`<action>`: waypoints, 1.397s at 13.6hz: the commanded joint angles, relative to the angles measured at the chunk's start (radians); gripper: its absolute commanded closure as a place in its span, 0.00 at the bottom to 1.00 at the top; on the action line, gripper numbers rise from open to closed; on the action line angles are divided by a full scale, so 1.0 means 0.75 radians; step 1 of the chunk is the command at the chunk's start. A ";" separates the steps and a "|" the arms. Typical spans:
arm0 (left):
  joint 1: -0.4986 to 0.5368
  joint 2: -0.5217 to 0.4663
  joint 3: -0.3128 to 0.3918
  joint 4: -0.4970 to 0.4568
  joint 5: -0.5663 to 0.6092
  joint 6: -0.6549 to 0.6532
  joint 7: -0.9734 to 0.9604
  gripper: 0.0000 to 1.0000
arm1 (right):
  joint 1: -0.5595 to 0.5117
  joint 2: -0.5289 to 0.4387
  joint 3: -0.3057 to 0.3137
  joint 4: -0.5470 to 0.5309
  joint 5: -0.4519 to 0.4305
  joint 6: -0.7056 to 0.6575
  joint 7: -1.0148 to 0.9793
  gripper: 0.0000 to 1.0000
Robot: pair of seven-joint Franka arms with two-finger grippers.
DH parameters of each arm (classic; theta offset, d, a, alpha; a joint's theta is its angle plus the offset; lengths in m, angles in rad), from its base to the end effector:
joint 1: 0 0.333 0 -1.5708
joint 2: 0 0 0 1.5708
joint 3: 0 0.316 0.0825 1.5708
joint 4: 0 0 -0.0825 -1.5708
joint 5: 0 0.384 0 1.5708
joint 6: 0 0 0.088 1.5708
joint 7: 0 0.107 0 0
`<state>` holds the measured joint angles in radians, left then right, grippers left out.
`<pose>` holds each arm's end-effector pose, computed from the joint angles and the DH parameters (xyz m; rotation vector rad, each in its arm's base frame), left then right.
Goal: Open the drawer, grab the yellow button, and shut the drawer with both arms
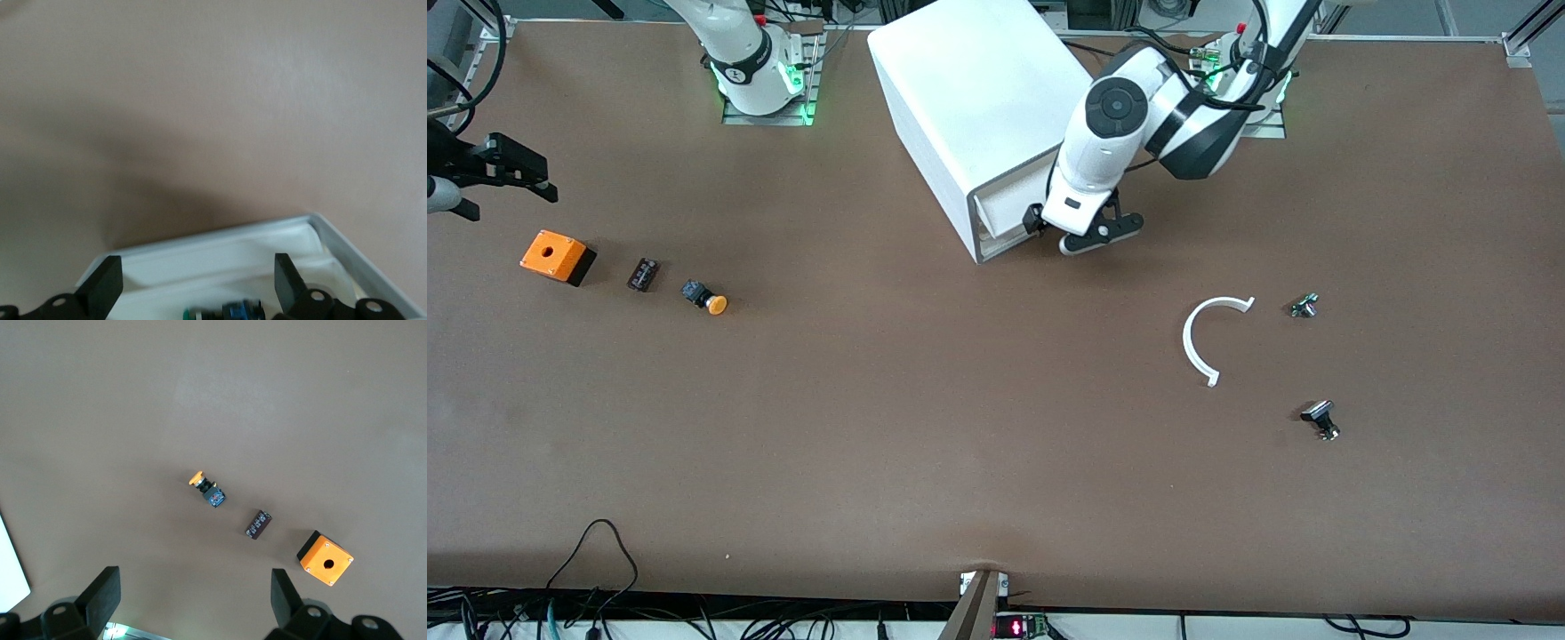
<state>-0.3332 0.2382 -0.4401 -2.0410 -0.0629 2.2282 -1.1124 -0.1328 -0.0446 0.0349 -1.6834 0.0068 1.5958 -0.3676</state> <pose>0.4201 -0.4036 0.3351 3.0129 0.5916 -0.2140 0.5379 -0.0517 0.5979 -3.0976 -0.4197 0.0636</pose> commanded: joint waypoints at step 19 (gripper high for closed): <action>0.283 -0.244 0.253 0.140 -0.025 -0.397 0.705 0.00 | -0.005 0.074 0.003 0.040 0.017 -0.003 -0.019 0.00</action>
<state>-0.1240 0.1097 -0.3217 -1.9806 -0.1244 2.0474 -0.7075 -0.1314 -0.0067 0.0367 -1.6810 0.0071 1.6000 -0.3696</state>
